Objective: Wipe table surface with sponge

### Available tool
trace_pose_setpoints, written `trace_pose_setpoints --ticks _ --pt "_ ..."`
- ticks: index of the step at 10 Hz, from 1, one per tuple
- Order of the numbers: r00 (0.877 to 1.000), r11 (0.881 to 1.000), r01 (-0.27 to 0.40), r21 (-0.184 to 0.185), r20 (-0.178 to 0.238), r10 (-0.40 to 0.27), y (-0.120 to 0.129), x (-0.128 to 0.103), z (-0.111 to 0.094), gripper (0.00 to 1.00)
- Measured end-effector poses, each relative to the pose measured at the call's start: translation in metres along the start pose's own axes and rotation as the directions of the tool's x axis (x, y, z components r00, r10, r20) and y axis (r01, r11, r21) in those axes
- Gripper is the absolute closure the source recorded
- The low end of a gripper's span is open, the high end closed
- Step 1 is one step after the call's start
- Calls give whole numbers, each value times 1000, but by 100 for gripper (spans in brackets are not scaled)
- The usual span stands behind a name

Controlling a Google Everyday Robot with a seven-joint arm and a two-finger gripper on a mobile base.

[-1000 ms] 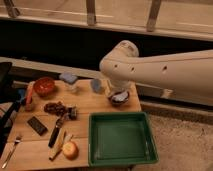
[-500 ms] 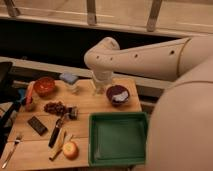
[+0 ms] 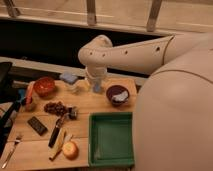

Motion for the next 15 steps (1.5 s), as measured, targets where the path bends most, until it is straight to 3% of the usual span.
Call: trace_pose_setpoints --ticks 2,5,8,11,15 --pt "1000 1000 -7 -5 -2 7 -1 3 2 29" --pt "1000 998 -10 -63 18 11 4 10 14 29" --pt "997 994 56 -92 58 -51 22 -19 22 29" --pt "984 986 147 -76 111 -138 26 -57 16 29" --pt "949 962 260 -77 204 -240 53 -114 8 29"
